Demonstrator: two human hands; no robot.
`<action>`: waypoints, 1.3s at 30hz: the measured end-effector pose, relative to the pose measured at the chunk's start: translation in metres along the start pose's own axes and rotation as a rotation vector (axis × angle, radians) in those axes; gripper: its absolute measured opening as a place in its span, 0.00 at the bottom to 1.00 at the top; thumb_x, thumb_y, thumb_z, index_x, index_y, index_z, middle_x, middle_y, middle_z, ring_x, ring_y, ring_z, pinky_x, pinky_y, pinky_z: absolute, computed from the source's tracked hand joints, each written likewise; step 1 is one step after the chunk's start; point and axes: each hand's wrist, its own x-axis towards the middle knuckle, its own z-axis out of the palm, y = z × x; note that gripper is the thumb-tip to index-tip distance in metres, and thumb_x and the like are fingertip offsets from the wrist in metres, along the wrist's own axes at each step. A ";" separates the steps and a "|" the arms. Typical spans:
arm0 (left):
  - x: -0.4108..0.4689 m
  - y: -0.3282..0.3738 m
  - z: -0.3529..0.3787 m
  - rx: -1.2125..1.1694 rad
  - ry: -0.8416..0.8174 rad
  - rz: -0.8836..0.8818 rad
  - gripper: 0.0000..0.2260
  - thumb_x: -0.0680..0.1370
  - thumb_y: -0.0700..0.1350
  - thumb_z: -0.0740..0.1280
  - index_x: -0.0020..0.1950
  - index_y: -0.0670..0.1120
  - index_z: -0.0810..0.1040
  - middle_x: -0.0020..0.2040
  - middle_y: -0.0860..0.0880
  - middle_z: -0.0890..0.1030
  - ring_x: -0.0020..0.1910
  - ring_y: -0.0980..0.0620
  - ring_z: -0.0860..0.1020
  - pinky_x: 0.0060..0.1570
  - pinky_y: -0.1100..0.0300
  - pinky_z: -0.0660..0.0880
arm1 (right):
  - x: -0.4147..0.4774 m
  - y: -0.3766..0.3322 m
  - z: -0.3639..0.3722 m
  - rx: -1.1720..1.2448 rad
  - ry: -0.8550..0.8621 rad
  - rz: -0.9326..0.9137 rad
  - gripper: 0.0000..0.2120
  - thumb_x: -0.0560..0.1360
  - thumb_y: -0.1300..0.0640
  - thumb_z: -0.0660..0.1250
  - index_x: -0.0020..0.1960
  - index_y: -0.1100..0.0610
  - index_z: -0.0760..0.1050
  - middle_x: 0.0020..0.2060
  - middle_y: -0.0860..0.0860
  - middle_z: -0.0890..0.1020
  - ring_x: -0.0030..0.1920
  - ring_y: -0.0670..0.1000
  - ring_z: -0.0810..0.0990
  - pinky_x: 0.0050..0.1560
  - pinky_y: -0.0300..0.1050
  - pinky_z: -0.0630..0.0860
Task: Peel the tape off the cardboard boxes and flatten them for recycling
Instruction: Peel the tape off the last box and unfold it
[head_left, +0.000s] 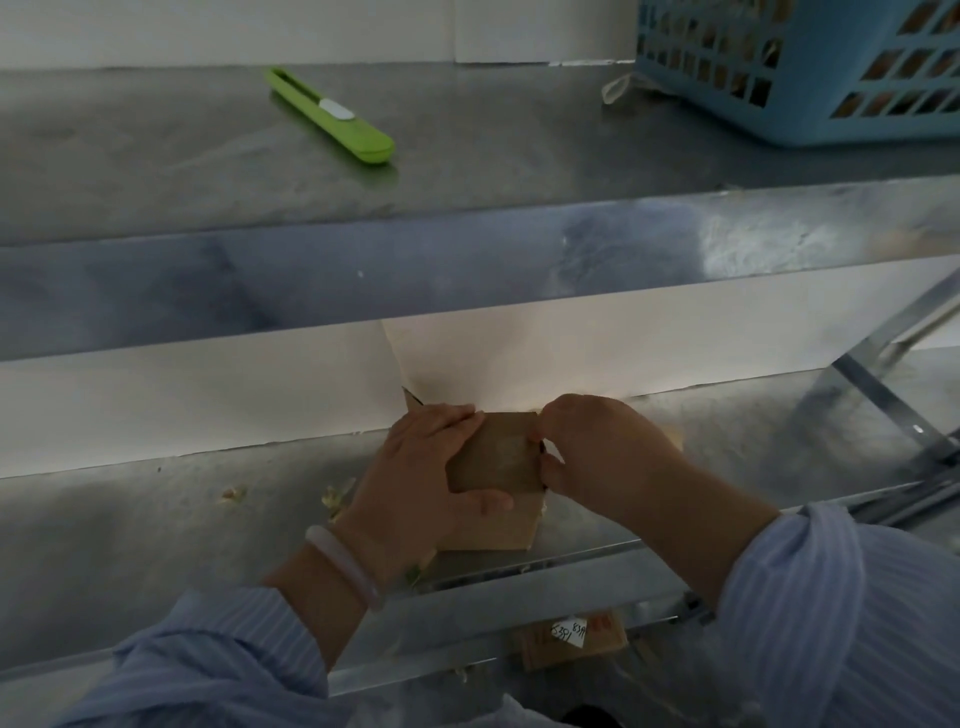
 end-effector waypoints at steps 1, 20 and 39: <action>0.001 0.000 -0.001 -0.002 -0.001 0.005 0.42 0.65 0.71 0.65 0.74 0.52 0.65 0.72 0.56 0.65 0.69 0.58 0.59 0.69 0.67 0.47 | -0.001 0.000 0.000 -0.039 0.023 -0.052 0.05 0.72 0.55 0.65 0.41 0.55 0.78 0.36 0.50 0.78 0.36 0.51 0.78 0.36 0.44 0.76; -0.006 0.002 0.003 0.011 0.088 0.022 0.44 0.64 0.75 0.59 0.73 0.52 0.67 0.70 0.57 0.66 0.65 0.61 0.57 0.65 0.68 0.49 | -0.011 -0.005 0.059 1.497 0.309 0.954 0.06 0.77 0.65 0.62 0.46 0.63 0.78 0.40 0.57 0.84 0.44 0.55 0.84 0.50 0.50 0.82; -0.025 -0.010 0.035 -0.247 0.116 0.023 0.34 0.71 0.67 0.65 0.74 0.58 0.60 0.67 0.65 0.60 0.66 0.67 0.61 0.66 0.68 0.64 | 0.005 -0.028 0.044 1.548 0.227 0.683 0.03 0.76 0.65 0.64 0.46 0.60 0.76 0.38 0.55 0.85 0.44 0.56 0.84 0.48 0.46 0.82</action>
